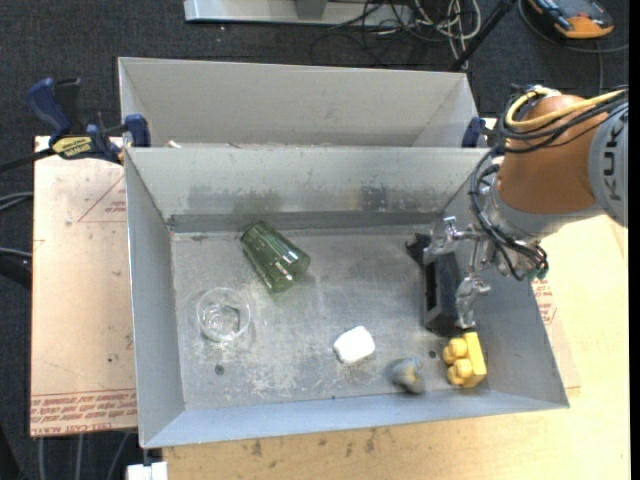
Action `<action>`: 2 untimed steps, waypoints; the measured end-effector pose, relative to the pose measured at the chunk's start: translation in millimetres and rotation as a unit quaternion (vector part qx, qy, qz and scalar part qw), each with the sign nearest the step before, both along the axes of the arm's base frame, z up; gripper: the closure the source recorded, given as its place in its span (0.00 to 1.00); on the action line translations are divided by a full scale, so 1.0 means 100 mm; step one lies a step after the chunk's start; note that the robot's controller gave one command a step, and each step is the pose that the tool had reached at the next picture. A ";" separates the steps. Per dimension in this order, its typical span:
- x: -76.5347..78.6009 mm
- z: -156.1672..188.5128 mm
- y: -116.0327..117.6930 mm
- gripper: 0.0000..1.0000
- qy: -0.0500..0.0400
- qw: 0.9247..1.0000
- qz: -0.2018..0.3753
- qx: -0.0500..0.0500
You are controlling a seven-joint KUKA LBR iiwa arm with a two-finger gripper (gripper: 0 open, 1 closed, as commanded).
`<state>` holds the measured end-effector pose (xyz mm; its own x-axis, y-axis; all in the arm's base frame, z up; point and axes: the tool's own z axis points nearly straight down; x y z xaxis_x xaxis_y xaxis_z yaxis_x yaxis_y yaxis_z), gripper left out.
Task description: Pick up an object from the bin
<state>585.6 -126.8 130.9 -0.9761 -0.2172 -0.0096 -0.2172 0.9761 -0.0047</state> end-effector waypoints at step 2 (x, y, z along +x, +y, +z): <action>0.24 -0.01 0.04 0.00 0.003 0.975 0.221 0.000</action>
Offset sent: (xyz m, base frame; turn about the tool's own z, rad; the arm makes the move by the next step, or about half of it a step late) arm 0.0227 0.0036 -0.0022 -0.4491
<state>610.0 -122.8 129.8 -0.7868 -0.6172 -0.0046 -0.6172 0.7868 -0.0028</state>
